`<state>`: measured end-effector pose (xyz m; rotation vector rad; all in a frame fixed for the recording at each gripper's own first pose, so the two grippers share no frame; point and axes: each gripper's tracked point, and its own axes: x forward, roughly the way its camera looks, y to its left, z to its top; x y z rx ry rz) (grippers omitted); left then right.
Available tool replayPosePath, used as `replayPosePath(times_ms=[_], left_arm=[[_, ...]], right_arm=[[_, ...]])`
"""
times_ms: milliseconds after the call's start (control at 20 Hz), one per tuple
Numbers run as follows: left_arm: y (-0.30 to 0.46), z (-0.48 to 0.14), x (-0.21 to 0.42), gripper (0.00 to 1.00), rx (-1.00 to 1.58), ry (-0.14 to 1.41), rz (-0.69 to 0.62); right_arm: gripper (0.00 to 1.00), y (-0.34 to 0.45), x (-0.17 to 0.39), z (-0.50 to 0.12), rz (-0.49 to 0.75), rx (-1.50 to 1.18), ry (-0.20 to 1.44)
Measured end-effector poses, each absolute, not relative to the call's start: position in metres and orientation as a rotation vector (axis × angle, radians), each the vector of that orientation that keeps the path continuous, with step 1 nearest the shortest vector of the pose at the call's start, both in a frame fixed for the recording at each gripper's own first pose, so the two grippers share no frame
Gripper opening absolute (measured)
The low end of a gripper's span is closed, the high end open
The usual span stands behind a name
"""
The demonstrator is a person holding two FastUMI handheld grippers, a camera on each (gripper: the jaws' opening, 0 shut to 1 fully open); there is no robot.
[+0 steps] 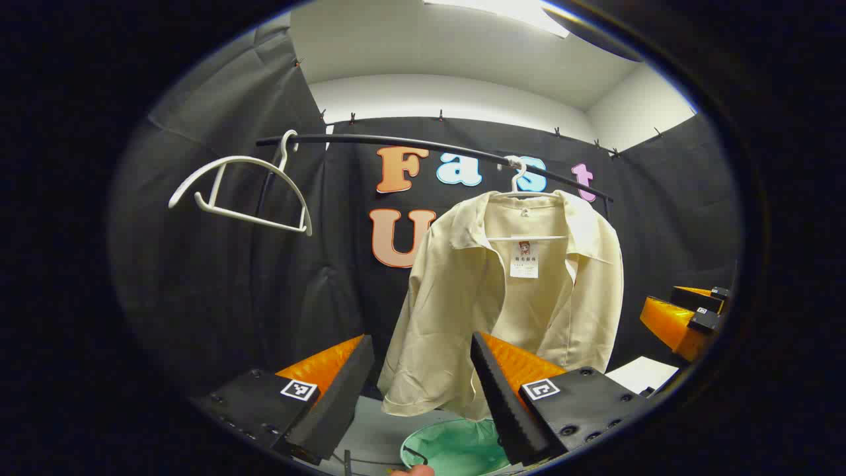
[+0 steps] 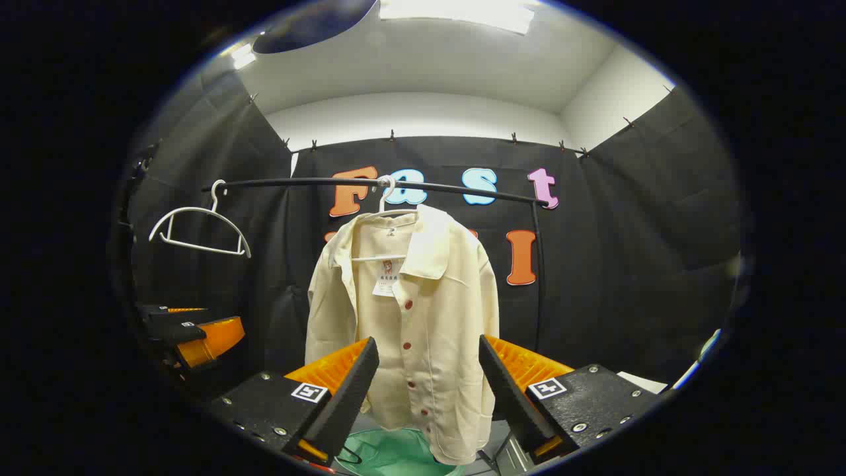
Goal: Grasp the clothes on the hanger with both hands and then place them into the laundry hamper below.
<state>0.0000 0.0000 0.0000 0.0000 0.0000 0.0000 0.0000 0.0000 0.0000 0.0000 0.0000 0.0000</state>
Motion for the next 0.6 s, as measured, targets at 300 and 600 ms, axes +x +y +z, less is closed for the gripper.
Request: replayPosePath(times_ms=[300, 600], left_arm=[[-0.039, 0.005, 0.016, 0.96, -0.008, -0.020, -0.073], [-0.051, 0.000, 0.037, 0.97, -0.003, -0.013, -0.133]], right_arm=[[0.94, -0.035, -0.001, -0.005, -0.058, 0.003, 0.015], [0.94, -0.051, -0.004, -0.004, -0.135, -0.008, -0.004]])
